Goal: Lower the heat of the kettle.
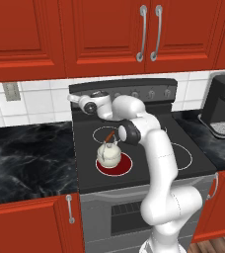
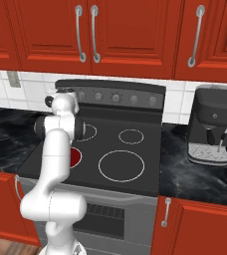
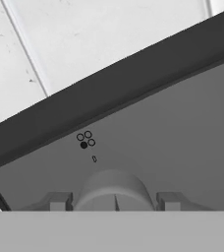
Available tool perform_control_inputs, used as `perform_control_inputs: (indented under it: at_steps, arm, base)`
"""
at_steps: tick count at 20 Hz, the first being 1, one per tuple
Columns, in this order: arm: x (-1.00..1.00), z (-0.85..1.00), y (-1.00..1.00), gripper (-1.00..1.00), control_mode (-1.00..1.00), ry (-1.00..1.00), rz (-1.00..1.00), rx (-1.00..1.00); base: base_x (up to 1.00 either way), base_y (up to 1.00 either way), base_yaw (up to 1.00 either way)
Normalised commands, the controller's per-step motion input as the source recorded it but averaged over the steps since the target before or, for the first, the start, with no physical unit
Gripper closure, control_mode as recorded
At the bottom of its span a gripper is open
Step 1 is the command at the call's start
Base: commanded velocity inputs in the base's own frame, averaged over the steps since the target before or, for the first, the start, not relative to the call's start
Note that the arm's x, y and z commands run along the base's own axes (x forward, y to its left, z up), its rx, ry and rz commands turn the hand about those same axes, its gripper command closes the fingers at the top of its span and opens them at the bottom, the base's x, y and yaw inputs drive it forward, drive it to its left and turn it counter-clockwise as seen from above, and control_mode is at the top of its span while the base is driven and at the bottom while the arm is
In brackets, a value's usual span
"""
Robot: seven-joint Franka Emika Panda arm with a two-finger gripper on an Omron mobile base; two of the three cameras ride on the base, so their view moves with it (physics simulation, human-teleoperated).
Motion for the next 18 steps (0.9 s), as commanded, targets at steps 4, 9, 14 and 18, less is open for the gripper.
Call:
perform_control_inputs:
  at_steps: [4, 9, 14, 18]
  arm:
    - [-0.09, 0.0, 0.0, 1.0, -1.0, 0.0, 0.0, 0.11]
    - [-0.06, 0.0, 0.0, 1.0, -1.0, 0.0, 0.0, 0.12]
    - [-0.04, 0.0, 0.0, 1.0, -1.0, 0.0, 0.0, 0.12]
    - [-0.06, 0.0, 0.0, 1.0, -1.0, 0.0, 0.0, 0.11]
  base:
    - [0.0, 0.0, 0.0]
    - [0.0, 0.0, 0.0]
    - [0.0, 0.0, 0.0]
    - [0.0, 0.0, 0.0]
